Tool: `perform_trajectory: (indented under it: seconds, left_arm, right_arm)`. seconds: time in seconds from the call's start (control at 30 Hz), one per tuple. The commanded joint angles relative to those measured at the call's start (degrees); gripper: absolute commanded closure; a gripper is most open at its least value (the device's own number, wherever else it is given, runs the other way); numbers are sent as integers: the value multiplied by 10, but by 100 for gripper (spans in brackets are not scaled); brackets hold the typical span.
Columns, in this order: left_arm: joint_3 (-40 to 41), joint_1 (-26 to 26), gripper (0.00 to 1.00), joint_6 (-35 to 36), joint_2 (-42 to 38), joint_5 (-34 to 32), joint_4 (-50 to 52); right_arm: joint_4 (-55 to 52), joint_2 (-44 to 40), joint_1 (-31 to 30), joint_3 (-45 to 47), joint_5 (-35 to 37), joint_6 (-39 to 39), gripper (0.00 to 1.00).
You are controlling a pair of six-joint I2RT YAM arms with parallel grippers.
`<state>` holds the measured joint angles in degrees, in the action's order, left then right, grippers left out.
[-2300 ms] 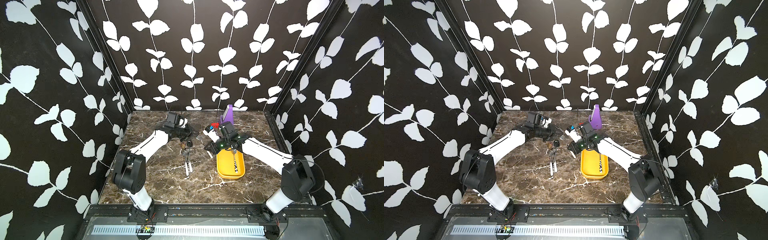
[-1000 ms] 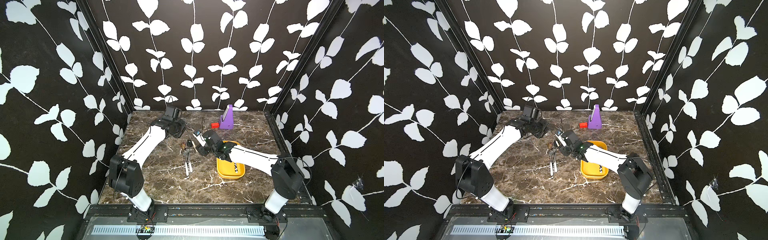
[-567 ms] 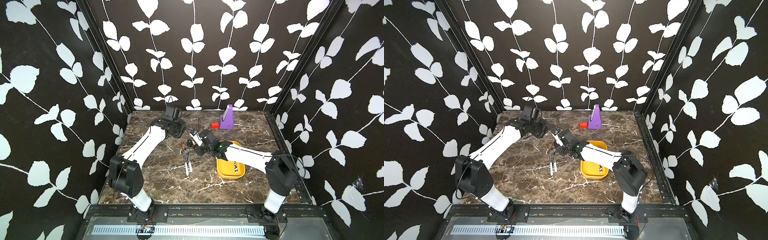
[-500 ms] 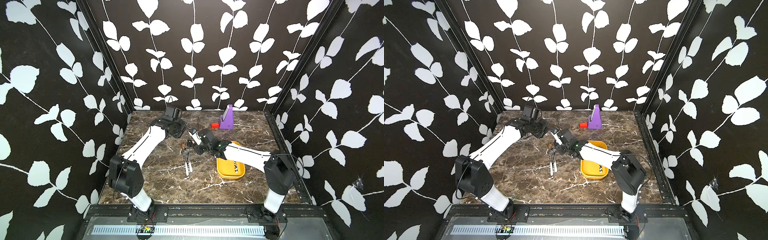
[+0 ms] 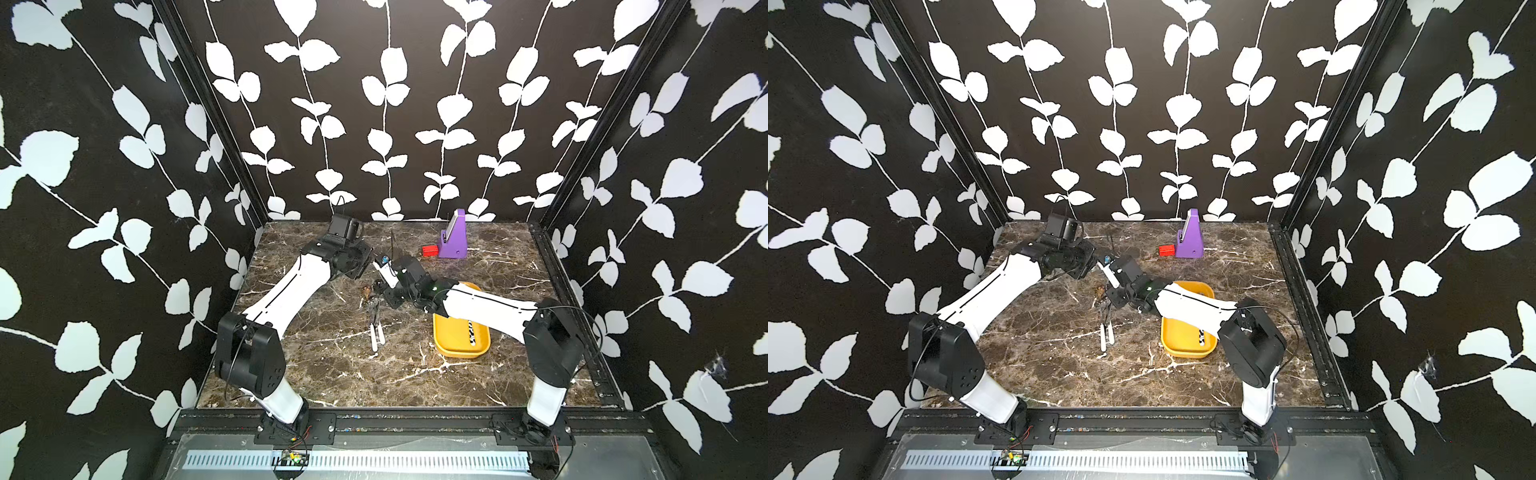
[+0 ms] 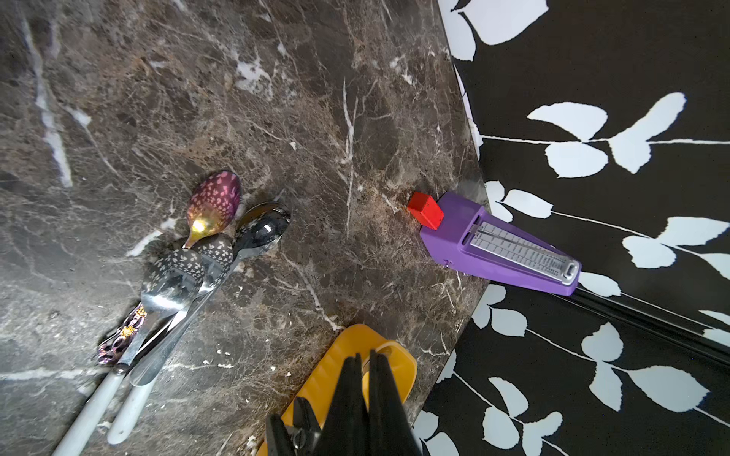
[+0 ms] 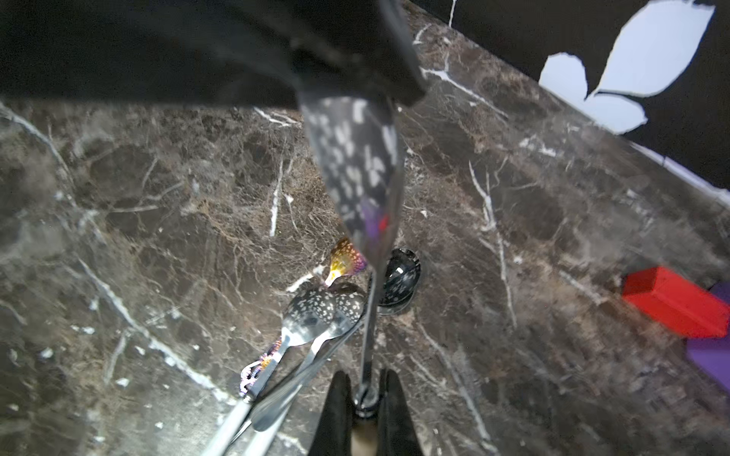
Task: Put the spoon into the storage box
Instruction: Pick up the spoon from the center of the board, then place the spoon in the storage box.
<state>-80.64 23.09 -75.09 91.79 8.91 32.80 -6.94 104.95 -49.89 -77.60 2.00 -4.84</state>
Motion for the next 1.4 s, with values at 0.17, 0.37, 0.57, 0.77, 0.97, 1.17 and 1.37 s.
perform_trajectory:
  seconds: [0.17,0.37,0.57,0.77,0.97,1.17,1.37]
  left_arm:
    - [9,-4,26,88,-34,-43,-12]
    - [62,-44,17,200,-111,-154,1]
    - [177,-121,22,309,-194,15,-140]
    - [206,-121,23,369,-200,141,-167]
    - [226,-121,25,376,-196,188,-179]
    - [239,-122,26,373,-209,178,-179]
    - [241,-121,26,383,-208,173,-167]
  right_arm:
    - [-20,-41,62,-12,-118,-138,100]
    - [-81,-100,150,16,-234,-233,100]
    - [-181,-195,255,99,-338,-273,100]
    - [-247,-234,294,174,-377,-251,100]
    - [-248,-200,298,215,-370,-251,100]
    - [-258,-138,310,207,-344,-229,100]
    - [-255,-95,324,209,-327,-218,100]
